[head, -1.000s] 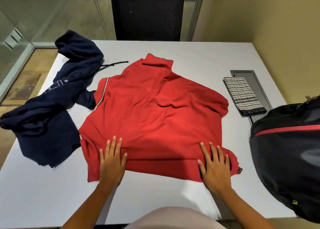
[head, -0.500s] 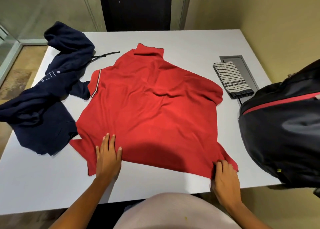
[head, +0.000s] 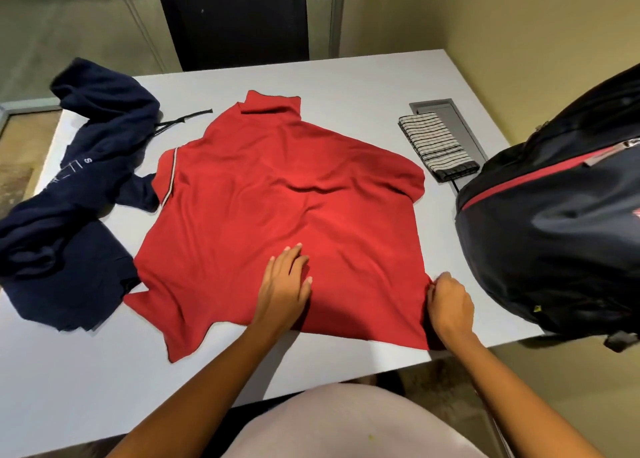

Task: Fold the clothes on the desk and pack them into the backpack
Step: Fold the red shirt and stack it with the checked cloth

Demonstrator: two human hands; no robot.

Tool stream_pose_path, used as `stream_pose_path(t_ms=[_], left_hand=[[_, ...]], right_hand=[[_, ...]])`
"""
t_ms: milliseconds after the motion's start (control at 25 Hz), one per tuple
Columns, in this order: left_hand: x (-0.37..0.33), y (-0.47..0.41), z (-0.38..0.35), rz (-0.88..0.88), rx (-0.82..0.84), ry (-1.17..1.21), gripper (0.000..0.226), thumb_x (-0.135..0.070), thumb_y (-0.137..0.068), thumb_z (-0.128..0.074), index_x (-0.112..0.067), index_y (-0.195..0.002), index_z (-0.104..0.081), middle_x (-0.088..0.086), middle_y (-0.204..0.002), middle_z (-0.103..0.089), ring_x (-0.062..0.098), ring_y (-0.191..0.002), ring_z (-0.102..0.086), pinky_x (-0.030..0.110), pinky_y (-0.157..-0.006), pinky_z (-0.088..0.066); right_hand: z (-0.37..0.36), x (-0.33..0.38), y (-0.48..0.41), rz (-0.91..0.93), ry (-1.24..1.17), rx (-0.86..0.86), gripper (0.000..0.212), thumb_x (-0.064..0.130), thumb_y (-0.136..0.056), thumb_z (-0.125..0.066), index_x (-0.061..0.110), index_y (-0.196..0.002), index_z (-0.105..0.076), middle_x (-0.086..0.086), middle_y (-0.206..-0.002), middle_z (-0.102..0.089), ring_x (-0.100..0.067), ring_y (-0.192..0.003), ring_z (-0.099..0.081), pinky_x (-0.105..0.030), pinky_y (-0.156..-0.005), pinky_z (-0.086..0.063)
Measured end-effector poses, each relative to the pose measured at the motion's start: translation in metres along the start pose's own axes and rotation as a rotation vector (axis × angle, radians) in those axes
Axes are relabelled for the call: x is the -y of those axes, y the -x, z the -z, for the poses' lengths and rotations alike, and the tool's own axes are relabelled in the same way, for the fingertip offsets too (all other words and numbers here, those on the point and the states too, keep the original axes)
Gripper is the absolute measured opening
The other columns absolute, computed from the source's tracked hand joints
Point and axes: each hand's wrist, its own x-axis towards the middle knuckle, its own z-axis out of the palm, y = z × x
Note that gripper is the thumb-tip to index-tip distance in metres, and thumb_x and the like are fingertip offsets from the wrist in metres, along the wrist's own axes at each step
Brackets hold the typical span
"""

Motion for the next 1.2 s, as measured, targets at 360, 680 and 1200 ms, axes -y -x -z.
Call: stream_pose_path(t_ms=[360,680,1200], left_hand=[[-0.026,-0.029,-0.016,-0.068,0.145,-0.001,0.053,-0.034,-0.081,-0.038,-0.011,-0.124,-0.058,0.007,-0.144,-0.047,0.029,-0.134,-0.042,0.053,-0.11,-0.032],[-0.095,-0.05,-0.018,-0.374,0.24,0.115,0.046,-0.03,-0.083,-0.049,-0.016,-0.126,-0.057,0.003,-0.141,-0.051,0.024,-0.136,-0.041,0.047,-0.11,-0.031],[-0.113,-0.081,-0.045,-0.728,0.395,0.092,0.037,-0.031,-0.08,-0.061,-0.021,-0.115,-0.059,-0.003,-0.127,-0.058,0.019,-0.116,-0.053,0.034,-0.097,-0.042]], right_hand=[[0.01,-0.008,0.018,-0.007,0.008,-0.169,0.017,-0.011,-0.085,-0.053,-0.009,-0.101,-0.056,-0.03,-0.1,-0.056,-0.044,-0.087,-0.053,-0.047,-0.067,-0.047],[0.02,0.045,-0.11,0.206,-0.32,-0.135,0.029,0.007,-0.092,-0.055,-0.003,-0.119,-0.056,-0.024,-0.117,-0.057,-0.039,-0.113,-0.049,-0.04,-0.096,-0.034],[0.052,0.129,-0.189,0.038,-0.658,-0.125,0.029,0.003,-0.078,-0.062,0.005,-0.106,-0.068,-0.016,-0.106,-0.068,-0.031,-0.102,-0.062,-0.026,-0.085,-0.04]])
